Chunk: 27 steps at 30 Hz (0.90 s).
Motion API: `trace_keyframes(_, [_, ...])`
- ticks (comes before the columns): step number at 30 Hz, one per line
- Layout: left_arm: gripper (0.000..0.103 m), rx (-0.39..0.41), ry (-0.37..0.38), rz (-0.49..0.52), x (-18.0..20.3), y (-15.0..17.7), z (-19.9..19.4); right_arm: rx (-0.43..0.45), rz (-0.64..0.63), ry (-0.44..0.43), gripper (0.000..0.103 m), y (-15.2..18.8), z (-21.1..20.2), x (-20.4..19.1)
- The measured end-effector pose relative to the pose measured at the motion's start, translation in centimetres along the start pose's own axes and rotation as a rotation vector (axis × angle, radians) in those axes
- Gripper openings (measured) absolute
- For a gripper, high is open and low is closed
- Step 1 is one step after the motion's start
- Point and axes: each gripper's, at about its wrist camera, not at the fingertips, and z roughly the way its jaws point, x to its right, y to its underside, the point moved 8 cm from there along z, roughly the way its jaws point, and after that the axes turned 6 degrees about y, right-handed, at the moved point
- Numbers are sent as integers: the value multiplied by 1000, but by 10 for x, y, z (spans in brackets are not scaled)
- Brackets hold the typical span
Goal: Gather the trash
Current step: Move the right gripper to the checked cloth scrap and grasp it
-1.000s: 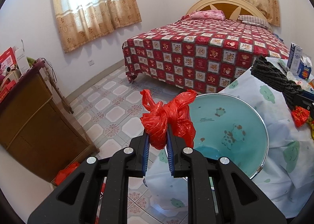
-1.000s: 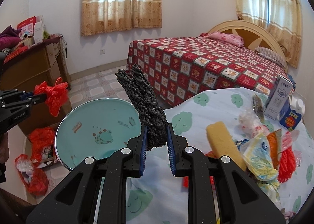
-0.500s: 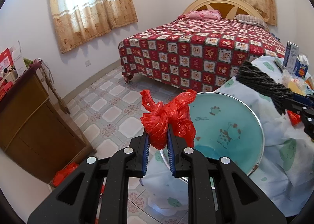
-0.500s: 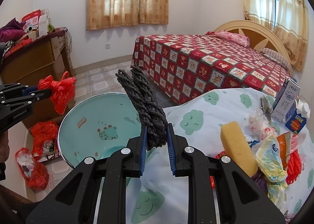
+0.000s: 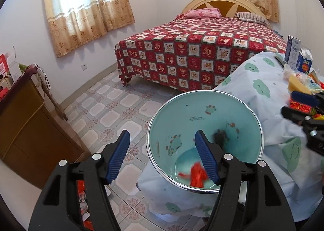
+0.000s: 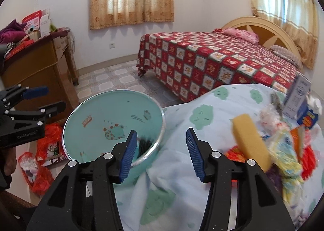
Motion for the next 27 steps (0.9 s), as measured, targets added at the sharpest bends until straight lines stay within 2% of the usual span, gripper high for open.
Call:
trace_keyframes(4, [66,-14,23,31,15,7,1,50,40,48,51,4,-37,24])
trace_keyframes(7, [66,-23,52,80,38,15,1,90,78,126,53,17,-74,57])
trace_keyframes(12, [67,-32,100,144,73,22,-2,90,213,313,55,63,-125,144])
trace_keyframes(15, [67,-28,128,173,95,22,-6,55,288,387,55,95,-139,185])
trace_keyframes(20, [67,-6,156,209,127,16,-14,16,356,429,55,127,-143,219])
trace_keyframes(27, [67,-5,178,228,160,11,-10,-62,407,388,55,143,-118,234])
